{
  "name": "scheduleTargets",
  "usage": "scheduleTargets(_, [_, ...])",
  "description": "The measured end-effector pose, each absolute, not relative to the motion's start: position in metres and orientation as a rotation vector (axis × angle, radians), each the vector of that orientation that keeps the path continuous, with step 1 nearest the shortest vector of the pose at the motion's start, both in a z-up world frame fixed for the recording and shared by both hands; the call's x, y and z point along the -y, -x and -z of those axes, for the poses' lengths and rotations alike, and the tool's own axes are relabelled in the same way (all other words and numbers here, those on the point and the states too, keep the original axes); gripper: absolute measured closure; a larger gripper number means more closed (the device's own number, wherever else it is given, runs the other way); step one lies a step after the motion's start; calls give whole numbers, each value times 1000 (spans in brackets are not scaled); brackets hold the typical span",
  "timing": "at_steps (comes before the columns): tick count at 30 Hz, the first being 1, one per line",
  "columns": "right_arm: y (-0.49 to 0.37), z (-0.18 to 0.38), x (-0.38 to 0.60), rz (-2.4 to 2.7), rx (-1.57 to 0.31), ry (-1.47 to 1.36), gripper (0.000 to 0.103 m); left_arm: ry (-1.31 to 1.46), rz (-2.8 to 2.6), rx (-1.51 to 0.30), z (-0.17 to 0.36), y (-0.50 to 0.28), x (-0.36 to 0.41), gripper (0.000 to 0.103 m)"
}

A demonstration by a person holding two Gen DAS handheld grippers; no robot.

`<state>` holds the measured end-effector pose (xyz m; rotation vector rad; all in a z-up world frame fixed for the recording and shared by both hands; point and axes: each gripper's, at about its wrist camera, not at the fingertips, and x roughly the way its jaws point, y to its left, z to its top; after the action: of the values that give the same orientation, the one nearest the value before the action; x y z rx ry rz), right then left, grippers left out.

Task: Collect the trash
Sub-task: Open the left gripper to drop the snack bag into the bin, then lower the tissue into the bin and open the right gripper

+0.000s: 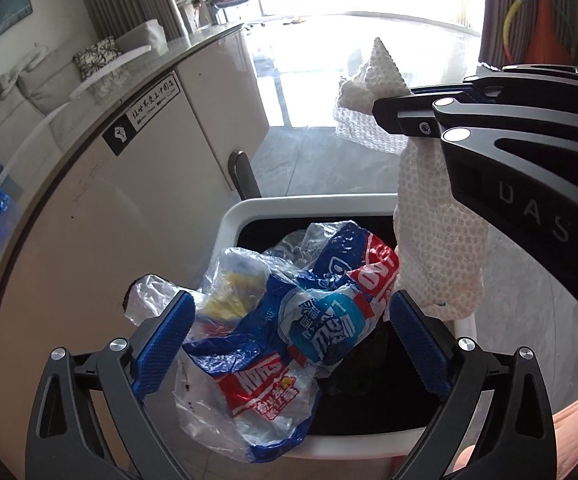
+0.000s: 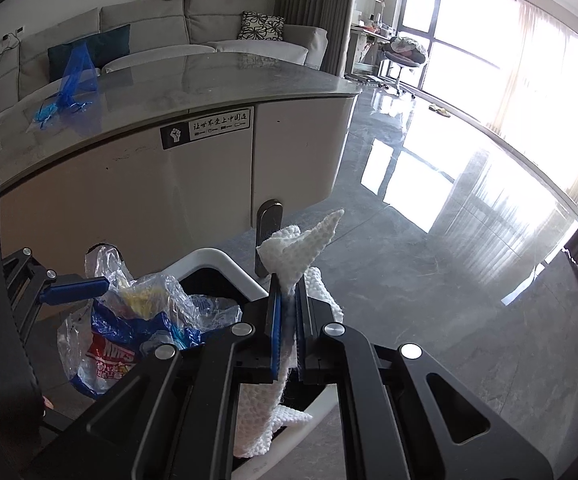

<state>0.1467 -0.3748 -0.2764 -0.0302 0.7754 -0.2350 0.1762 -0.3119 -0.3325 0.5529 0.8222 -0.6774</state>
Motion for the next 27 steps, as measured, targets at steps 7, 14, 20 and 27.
scheduleTargets(7, [-131, 267, 391, 278, -741, -24, 96, -546, 686, -776, 316, -165, 313, 6])
scheduleTargets(14, [-130, 267, 391, 259, -737, -46, 96, -533, 641, -751, 302, -171, 304, 6])
scheduleTargets(20, [-139, 274, 377, 205, -759, -49, 96, -513, 589, -712, 285, -183, 286, 5])
scheduleTargets(27, [-154, 290, 355, 139, -805, -14, 96, -513, 527, -709, 281, -203, 266, 5])
